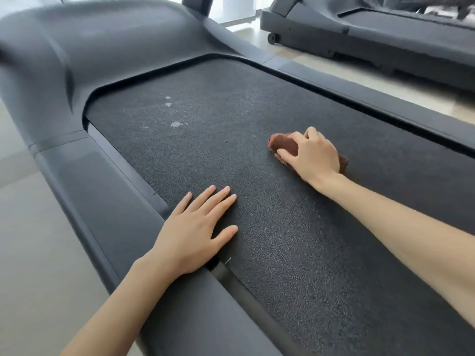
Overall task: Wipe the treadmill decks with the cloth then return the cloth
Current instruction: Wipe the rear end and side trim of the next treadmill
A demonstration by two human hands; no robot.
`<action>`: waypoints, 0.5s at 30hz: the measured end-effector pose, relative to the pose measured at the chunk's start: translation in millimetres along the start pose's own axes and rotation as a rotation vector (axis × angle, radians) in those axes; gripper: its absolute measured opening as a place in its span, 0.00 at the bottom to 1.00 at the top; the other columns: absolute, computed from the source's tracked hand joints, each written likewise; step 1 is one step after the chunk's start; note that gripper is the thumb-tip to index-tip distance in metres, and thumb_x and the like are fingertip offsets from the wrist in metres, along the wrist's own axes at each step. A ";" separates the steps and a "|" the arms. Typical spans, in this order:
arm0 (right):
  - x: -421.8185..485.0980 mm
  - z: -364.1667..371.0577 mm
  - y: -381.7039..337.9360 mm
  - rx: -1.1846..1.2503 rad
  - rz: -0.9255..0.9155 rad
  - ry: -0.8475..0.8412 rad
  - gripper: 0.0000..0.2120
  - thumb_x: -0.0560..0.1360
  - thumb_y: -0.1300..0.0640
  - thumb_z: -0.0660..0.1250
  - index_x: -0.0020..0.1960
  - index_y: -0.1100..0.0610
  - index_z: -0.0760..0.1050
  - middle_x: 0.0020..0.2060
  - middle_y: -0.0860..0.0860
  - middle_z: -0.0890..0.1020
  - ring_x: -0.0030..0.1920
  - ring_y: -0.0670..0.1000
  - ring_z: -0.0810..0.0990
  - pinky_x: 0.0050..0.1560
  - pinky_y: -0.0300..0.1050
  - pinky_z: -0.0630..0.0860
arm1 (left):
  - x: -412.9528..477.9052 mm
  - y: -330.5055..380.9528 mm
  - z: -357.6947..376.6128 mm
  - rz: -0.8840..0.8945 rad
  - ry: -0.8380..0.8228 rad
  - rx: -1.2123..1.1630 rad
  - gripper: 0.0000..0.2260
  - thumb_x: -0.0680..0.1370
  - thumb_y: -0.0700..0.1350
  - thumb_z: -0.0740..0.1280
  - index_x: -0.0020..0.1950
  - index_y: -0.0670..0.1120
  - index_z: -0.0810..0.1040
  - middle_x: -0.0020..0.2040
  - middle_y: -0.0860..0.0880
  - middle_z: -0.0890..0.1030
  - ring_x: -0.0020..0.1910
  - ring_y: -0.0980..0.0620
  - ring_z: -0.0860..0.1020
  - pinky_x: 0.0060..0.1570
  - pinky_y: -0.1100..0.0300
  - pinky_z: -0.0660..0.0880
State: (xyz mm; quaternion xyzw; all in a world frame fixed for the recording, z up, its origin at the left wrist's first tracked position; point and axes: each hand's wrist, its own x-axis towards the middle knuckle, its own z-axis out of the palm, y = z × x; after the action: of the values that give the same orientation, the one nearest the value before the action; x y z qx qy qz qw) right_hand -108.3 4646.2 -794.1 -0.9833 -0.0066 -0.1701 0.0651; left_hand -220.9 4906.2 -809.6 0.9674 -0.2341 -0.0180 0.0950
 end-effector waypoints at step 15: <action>-10.2 -3.7 -12.6 0.071 -0.198 -0.052 0.22 0.73 0.38 0.62 0.60 0.50 0.75 0.49 0.55 0.74 0.53 0.57 0.74 0.47 0.50 0.72 | 0.7 -49.4 -18.8 -0.014 -0.051 0.063 0.25 0.81 0.54 0.52 0.76 0.53 0.50 0.76 0.57 0.47 0.75 0.58 0.44 0.74 0.57 0.44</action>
State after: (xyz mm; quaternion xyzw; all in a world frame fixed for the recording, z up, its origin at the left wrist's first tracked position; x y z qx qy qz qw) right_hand -119.6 4658.3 -792.4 -0.9789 -0.1112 -0.1498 0.0828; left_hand -196.7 4952.3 -800.6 0.9707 -0.2302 -0.0359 0.0584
